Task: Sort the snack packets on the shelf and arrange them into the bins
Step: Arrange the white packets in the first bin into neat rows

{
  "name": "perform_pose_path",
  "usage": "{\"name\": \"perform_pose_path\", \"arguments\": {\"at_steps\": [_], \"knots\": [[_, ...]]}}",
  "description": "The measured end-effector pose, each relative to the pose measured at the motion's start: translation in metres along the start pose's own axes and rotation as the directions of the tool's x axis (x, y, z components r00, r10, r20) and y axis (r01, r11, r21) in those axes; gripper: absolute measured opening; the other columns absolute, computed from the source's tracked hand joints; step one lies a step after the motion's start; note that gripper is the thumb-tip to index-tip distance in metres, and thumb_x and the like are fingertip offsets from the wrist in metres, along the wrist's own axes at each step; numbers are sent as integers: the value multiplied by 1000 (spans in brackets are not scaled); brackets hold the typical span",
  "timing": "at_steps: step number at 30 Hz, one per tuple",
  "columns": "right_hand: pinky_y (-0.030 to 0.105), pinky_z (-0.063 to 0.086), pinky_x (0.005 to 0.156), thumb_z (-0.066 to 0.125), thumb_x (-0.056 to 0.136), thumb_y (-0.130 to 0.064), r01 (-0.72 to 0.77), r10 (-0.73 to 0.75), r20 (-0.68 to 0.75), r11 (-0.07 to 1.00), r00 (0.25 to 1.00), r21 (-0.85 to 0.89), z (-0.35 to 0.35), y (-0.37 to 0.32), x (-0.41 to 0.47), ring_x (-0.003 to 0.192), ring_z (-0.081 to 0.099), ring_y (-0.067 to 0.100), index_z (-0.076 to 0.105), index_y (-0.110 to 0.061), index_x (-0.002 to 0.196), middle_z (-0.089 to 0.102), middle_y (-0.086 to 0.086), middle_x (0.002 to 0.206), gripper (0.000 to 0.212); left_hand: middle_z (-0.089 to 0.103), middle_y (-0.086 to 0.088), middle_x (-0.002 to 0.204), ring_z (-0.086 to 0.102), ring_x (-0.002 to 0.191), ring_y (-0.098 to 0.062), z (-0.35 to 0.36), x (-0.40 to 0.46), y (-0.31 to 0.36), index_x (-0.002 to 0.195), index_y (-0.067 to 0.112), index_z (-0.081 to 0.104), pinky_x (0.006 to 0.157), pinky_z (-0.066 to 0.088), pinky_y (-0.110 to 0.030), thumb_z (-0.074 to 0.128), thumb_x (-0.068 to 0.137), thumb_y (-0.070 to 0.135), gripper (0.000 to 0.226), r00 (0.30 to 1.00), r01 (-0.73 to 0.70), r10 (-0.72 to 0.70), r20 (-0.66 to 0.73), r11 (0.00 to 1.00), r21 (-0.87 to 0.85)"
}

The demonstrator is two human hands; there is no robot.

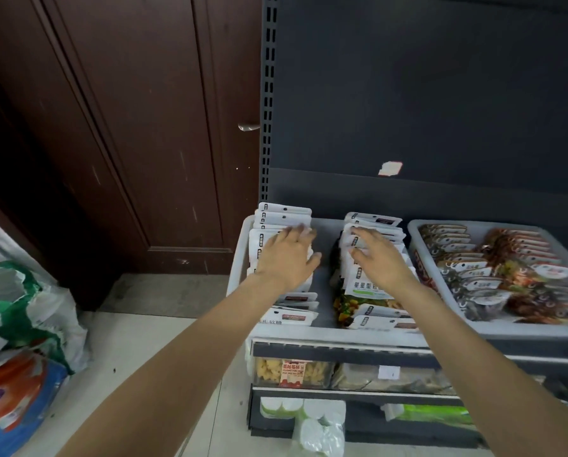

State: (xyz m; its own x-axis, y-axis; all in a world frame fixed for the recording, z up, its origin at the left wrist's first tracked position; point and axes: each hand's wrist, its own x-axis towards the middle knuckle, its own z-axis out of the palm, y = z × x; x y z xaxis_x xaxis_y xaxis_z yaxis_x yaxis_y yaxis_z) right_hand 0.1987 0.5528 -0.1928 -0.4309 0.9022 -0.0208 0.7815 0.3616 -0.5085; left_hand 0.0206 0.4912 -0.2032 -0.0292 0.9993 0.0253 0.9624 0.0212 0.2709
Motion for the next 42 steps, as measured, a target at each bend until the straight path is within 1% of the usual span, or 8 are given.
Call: {"name": "perform_pose_path", "arguments": {"at_steps": [5, 8, 13, 16, 19, 29, 35, 42], "knots": [[29, 16, 115, 39, 101, -28, -21, 30, 118, 997, 993, -79, -19, 40, -20, 144, 17, 17, 30, -16, 147, 16, 1, 158, 49, 16, -7, 157, 12, 144, -27, 8, -4, 27, 148, 18, 24, 117, 12, -44, 38, 98, 40, 57, 993, 120, -120, -12, 977, 177], [27, 14, 115, 36, 102, -27, -19, 28, 116, 997, 993, -79, -26, 46, -27, 145, 16, 17, 27, -16, 148, 14, 1, 158, 48, 29, -8, 152, 25, 140, -25, 7, -3, 62, 146, 15, 32, 114, 22, -37, 40, 99, 30, 50, 997, 2, -2, -76, 1000, -6], [25, 14, 114, 39, 101, -25, -25, 23, 31, 996, 999, 85, -33, 65, -52, 145, 17, 16, 33, -15, 146, 19, 4, 157, 47, 30, -4, 153, 26, 141, -20, 13, -10, 103, 144, 15, 38, 112, 18, -26, 38, 102, 31, 45, 991, 36, 34, 127, 861, -507], [25, 14, 113, 42, 100, -29, -9, 4, 25, 978, 1000, 208, -42, 76, -69, 144, 18, 13, 31, -18, 147, 21, -1, 156, 50, 17, 6, 157, 12, 145, -13, 14, -20, 108, 145, 27, 36, 116, 13, -32, 44, 96, 47, 53, 975, 40, 90, 202, 826, -563], [24, 14, 113, 45, 98, -33, 2, -21, 84, 975, 996, 220, -42, 85, -86, 144, 13, 10, 25, -22, 149, 14, -5, 158, 56, 6, 9, 159, 2, 146, -10, 21, -33, 100, 146, 30, 33, 117, 7, -30, 48, 95, 45, 55, 976, -43, 130, 173, 901, -433], [20, 20, 105, 49, 97, -29, -10, -5, 48, 949, 999, 316, -45, 95, -104, 142, 22, 14, 21, -21, 149, 24, -2, 155, 60, 38, -8, 148, 34, 137, -25, 35, -28, 121, 144, 15, 37, 112, 27, -32, 53, 96, 16, 50, 981, 192, -183, 67, 841, -506], [24, 21, 108, 47, 99, -28, -6, -33, 100, 933, 994, 361, -43, 85, -95, 141, 24, 14, 16, -21, 151, 26, -2, 154, 61, 47, -2, 141, 45, 126, -23, 35, -25, 137, 148, 18, 24, 94, 34, -27, 41, 101, 24, 50, 935, 322, -315, 163, 560, -763], [35, 26, 114, 72, 76, -48, 1, -62, 134, 907, 989, 420, -28, 97, -105, 138, 25, 4, 15, -38, 148, 26, -12, 152, 92, 30, 4, 153, 27, 141, -19, 56, -32, 141, 152, 27, 10, 113, 23, -38, 43, 100, 26, 62, 920, 326, -287, 267, 181, -928]]}}
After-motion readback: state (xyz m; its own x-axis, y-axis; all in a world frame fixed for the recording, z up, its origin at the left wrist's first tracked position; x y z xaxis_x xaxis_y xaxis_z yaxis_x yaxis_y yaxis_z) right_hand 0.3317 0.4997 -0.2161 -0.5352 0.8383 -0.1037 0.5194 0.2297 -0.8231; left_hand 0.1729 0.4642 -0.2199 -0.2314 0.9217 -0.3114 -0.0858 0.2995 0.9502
